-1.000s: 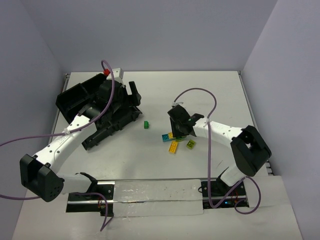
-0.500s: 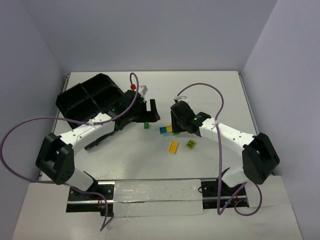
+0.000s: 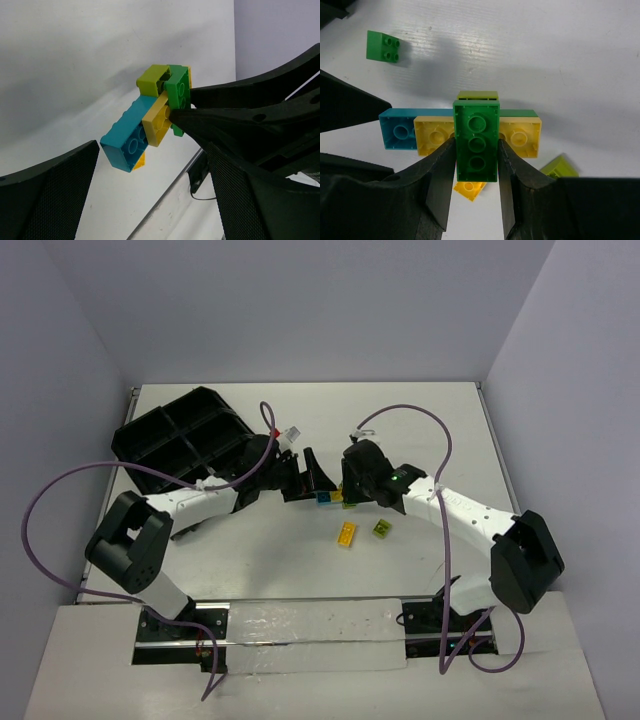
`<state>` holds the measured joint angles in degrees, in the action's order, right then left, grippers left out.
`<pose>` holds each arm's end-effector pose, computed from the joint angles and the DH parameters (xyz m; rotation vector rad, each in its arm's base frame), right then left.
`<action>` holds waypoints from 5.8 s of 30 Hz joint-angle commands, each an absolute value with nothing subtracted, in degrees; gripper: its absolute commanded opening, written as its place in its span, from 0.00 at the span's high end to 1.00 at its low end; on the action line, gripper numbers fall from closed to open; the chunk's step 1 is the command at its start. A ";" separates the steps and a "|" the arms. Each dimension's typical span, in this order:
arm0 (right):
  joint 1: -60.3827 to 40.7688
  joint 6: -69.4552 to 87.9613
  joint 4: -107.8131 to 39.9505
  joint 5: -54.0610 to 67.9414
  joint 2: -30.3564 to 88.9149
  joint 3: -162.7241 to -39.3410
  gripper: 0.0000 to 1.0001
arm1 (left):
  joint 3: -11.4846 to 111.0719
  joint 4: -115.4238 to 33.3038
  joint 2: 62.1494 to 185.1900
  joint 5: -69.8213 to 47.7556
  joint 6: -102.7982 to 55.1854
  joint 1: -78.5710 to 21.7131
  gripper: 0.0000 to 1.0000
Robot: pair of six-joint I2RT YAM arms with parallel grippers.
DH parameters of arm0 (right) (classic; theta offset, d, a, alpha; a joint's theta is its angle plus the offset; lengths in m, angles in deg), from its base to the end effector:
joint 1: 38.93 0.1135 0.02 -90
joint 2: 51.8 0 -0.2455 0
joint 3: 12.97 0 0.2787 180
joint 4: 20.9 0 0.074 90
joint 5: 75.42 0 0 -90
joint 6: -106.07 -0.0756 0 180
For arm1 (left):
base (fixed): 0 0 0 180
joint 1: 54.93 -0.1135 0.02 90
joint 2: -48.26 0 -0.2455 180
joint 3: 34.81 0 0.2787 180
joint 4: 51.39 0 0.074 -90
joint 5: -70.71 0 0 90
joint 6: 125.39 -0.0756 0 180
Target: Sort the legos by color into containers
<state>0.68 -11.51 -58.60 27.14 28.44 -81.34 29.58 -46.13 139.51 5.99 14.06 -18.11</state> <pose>0.2778 0.2085 0.1856 -0.1564 2.4214 0.2717 0.2965 -0.2623 0.1573 0.0314 2.3876 -1.2837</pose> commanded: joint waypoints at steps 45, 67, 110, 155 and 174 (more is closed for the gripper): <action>-4.93 -13.11 -64.35 34.51 15.91 -85.00 0.80 | 42.86 -47.15 154.70 8.05 13.92 -17.65 0.25; -3.31 -12.67 -57.72 23.50 26.54 -92.40 0.80 | 50.33 -11.35 130.41 -17.05 5.18 -33.78 0.13; 8.13 -10.53 -63.59 16.27 67.20 -145.08 0.28 | 43.46 -5.31 114.00 -21.20 4.94 -43.36 0.13; -14.06 -14.93 -55.84 23.72 16.17 -83.99 0.24 | 66.07 -2.25 152.87 -39.27 1.91 -15.79 1.00; -14.06 -15.02 -55.64 22.78 16.25 -82.92 0.24 | 56.26 -6.57 143.21 -42.76 3.73 -34.03 0.83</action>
